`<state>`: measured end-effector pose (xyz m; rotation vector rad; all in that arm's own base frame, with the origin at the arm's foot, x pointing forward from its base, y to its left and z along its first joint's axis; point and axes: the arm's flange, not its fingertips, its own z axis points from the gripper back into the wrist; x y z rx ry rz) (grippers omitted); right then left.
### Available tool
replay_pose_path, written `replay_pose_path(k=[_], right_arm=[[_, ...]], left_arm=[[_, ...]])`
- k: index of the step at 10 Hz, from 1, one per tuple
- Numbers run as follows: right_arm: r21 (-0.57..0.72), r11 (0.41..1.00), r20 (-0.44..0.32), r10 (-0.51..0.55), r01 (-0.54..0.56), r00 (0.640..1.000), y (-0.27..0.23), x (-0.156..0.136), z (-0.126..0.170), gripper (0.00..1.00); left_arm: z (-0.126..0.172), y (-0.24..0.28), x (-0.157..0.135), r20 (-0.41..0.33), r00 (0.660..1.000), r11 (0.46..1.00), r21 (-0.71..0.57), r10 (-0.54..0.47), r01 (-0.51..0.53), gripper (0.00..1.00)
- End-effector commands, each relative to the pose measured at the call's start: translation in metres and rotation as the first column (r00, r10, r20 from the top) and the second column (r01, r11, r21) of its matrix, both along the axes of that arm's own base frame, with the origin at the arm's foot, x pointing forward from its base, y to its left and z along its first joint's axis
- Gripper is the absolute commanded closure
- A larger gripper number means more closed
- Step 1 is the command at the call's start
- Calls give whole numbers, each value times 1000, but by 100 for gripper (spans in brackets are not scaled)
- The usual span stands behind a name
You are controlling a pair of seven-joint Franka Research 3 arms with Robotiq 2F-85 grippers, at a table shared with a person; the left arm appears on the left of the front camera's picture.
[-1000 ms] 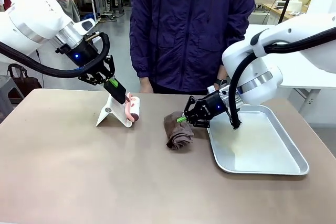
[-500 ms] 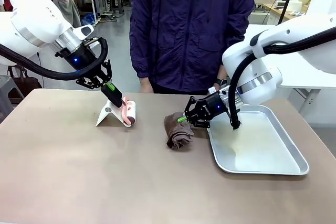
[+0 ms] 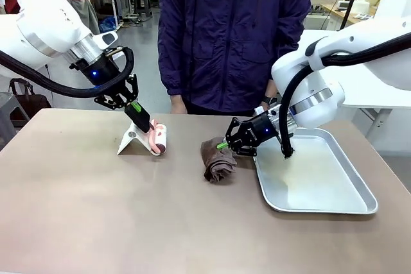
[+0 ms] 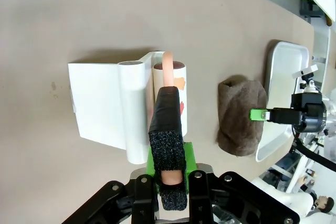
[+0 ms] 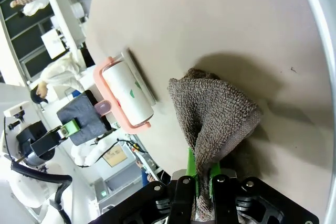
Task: Clean the surface of the table.
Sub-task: Return the Lint Roller and towel to their original positions.
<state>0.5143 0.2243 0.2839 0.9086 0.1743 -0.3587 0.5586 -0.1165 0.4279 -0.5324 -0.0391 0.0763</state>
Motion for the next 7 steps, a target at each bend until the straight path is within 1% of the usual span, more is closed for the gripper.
replay_pose_path(k=[1,2,3,4,5,6,7], right_arm=[[-21,1000,-26,1,-2,1000,5,8,1,91],[-24,1000,-31,8,-8,999,5,8,0,32],[-28,1000,-33,13,-14,999,5,8,0,32],[-27,1000,-39,13,-14,999,5,9,-1,0],[-27,1000,-42,14,-15,999,5,9,-1,28],[-28,1000,-45,13,-14,999,4,9,-1,0],[-29,999,-48,14,-16,999,4,9,-1,0]], left_arm=[[0,4,3,-27,1000,999,37,-3,4,43],[1,5,2,-27,1000,999,38,2,-1,19],[3,7,1,-25,1000,999,49,12,-10,0],[5,9,1,-26,999,998,54,24,-22,0],[6,12,0,-18,999,998,55,38,-37,0],[9,16,0,-13,999,998,49,51,-50,0],[12,21,-1,-6,998,997,41,64,-64,0]])
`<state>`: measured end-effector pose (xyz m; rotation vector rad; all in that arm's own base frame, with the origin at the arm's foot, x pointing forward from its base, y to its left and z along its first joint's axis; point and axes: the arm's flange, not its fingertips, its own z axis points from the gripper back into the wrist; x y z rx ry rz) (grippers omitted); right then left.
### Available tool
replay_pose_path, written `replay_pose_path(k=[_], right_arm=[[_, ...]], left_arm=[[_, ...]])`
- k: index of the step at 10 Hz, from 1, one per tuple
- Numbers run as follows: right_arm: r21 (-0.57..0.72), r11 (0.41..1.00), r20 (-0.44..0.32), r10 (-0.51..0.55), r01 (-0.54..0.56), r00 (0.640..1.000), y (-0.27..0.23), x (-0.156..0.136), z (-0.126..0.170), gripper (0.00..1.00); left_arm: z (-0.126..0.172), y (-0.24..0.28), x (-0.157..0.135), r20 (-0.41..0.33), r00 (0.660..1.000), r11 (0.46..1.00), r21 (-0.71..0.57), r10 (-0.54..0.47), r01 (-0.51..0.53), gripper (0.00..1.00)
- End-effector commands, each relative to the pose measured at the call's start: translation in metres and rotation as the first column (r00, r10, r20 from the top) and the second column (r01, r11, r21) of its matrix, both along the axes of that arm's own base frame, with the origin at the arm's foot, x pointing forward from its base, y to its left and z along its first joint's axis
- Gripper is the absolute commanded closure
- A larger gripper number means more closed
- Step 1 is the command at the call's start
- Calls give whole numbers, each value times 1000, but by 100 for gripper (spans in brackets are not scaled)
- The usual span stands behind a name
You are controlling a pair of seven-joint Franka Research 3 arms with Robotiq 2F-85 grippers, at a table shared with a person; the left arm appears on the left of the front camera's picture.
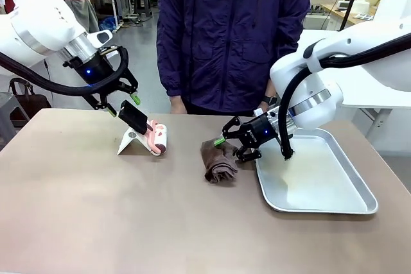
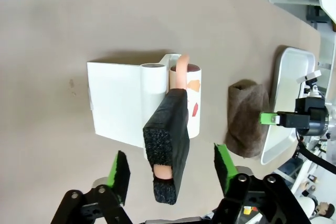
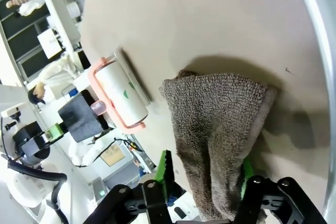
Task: Clean the surface of the table.
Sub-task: Return the Lint Roller and towel to their original positions.
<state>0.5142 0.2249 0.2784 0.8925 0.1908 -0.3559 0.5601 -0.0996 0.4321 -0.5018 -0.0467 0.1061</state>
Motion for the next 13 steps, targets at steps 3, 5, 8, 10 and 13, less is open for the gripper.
replay_pose_path(k=[3,5,8,10,13], right_arm=[[-29,999,-24,25,-25,999,4,7,11,0],[-72,994,-8,80,-80,997,10,1,30,0],[-313,937,1,167,-158,986,25,-2,84,0],[-493,860,22,160,-128,987,15,-12,125,0],[-391,905,104,227,-170,968,-9,-59,156,0]], left_arm=[[17,18,-17,0,1000,999,-23,27,-27,0],[27,25,-36,4,1000,998,-66,-4,4,0],[38,32,-67,35,996,987,-136,-84,88,0],[50,63,-101,68,987,959,-239,-143,155,0],[50,104,-162,158,948,888,-334,-278,316,0]])
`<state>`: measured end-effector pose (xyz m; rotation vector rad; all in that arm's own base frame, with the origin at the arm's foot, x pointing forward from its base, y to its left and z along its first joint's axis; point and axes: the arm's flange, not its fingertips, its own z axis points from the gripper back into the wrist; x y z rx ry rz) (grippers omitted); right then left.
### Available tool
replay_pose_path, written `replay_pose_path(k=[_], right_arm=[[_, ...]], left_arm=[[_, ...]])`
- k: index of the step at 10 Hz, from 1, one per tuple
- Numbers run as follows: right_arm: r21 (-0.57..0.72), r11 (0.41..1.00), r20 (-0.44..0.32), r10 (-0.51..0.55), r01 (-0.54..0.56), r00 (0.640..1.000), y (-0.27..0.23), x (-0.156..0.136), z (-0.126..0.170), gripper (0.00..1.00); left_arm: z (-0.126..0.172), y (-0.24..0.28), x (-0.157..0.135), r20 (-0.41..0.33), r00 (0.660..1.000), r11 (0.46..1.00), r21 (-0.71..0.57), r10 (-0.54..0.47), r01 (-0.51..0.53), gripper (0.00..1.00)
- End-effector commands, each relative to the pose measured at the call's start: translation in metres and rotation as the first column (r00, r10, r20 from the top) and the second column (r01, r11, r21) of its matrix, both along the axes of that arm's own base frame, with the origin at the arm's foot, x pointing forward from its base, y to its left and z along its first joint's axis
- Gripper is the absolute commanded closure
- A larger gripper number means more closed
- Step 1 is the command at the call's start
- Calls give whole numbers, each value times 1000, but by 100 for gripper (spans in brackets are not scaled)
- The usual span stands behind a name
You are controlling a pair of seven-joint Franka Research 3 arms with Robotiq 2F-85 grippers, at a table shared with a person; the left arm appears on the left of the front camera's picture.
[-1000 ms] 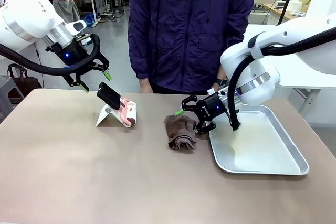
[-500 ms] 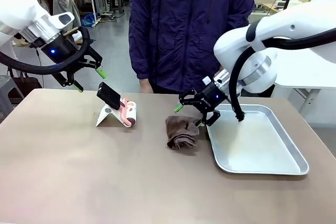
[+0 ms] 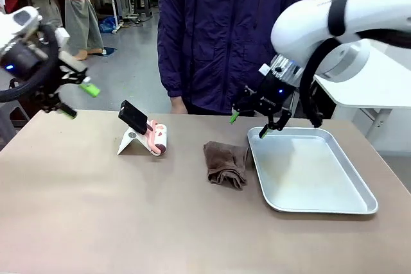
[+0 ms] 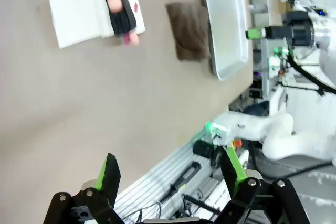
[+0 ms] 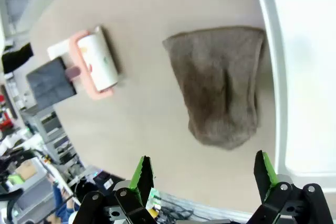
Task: Clean the surface of the table.
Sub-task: Return the Lint Roller and towel to their original positions.
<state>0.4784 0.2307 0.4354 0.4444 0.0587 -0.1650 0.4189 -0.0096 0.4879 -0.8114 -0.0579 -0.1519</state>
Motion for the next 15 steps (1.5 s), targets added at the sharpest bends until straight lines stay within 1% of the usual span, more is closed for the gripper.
replay_pose_path(k=[1,2,3,4,5,6,7,8,9,10,11,12,13,15], right_arm=[[158,984,4,81,-81,997,-26,-46,-1,0],[263,957,34,115,-120,993,-44,-73,-3,0],[352,923,76,137,-155,988,-65,-96,-8,0],[447,883,103,110,-145,989,-93,-111,-13,0],[550,825,122,78,-133,989,-123,-123,-16,0],[658,741,145,46,-131,988,-158,-129,-19,0],[723,673,168,51,-159,984,-186,-132,-22,0],[752,640,188,21,-157,982,-209,-135,-26,0],[768,623,206,-25,-146,978,-229,-140,-30,0],[790,600,209,-66,-129,976,-244,-142,-35,0],[797,598,193,-119,-85,974,-250,-140,-40,0],[794,601,213,-133,-92,968,-248,-137,-43,0],[785,612,182,-88,-90,979,-258,-136,-28,0],[785,612,182,-88,-90,979,-258,-136,-28,0]], left_arm=[[-13,34,-36,43,981,971,-141,-187,191,0],[-26,51,-45,57,979,942,-270,-194,202,0],[-37,63,-53,68,987,919,-361,-147,162,0],[-45,77,-60,69,993,887,-447,-93,114,0],[-49,84,-63,60,998,867,-497,-15,42,0],[-54,90,-64,48,998,859,-512,45,-14,0],[-57,97,-65,21,999,862,-506,49,-32,0],[-61,107,-68,8,997,848,-526,76,-61,0],[-67,119,-74,3,991,843,-526,136,-114,0],[-72,128,-83,3,981,820,-549,193,-160,0],[-75,132,-89,19,974,807,-564,226,-176,0],[-74,130,-88,16,968,799,-568,249,-196,0],[-74,138,-81,-1,986,835,-531,167,-142,0],[-74,138,-81,-1,986,835,-531,167,-142,0]])
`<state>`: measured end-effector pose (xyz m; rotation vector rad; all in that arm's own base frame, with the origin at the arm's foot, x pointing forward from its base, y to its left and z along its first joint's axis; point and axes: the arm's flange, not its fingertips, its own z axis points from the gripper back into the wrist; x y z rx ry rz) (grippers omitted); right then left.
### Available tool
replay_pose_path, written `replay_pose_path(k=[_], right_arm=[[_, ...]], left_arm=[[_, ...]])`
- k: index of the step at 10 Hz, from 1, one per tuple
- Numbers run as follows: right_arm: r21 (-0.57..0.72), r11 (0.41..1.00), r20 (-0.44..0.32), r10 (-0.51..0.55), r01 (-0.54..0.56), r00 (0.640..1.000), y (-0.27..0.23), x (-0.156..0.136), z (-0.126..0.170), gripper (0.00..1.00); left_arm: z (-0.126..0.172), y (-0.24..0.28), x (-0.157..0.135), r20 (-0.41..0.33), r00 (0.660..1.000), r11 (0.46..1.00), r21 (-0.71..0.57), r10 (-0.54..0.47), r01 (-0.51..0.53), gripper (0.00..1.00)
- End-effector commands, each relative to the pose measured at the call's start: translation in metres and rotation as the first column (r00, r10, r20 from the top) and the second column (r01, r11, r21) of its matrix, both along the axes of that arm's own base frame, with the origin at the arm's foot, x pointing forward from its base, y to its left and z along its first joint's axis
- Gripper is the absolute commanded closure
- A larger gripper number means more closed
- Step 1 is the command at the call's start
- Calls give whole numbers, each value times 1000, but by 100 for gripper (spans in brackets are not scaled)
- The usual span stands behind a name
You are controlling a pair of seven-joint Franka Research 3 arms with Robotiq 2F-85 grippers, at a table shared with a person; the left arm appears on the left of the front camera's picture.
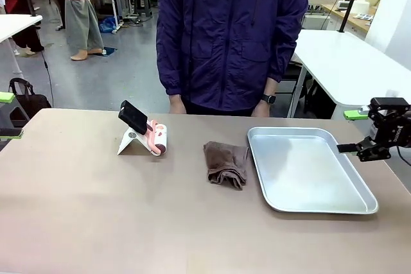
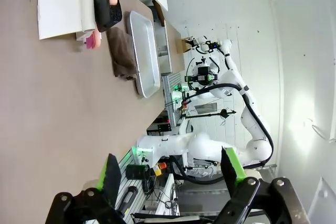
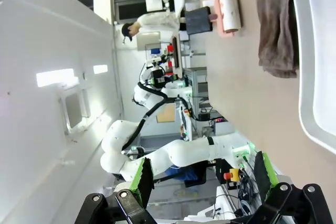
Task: Clean the surface of the table.
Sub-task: Return the Lint Roller and towel to their original positions.
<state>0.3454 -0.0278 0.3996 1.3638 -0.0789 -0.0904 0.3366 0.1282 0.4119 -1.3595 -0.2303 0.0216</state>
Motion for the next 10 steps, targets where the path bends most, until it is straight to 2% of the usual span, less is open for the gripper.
replay_pose_path(k=[1,10], right_arm=[[6,1000,6,7,-7,1000,1,-3,8,0],[6,1000,6,7,-7,1000,1,-3,8,0]], left_arm=[[2,0,1,0,1000,1000,6,-20,20,0],[2,0,1,0,1000,1000,6,-20,20,0]])
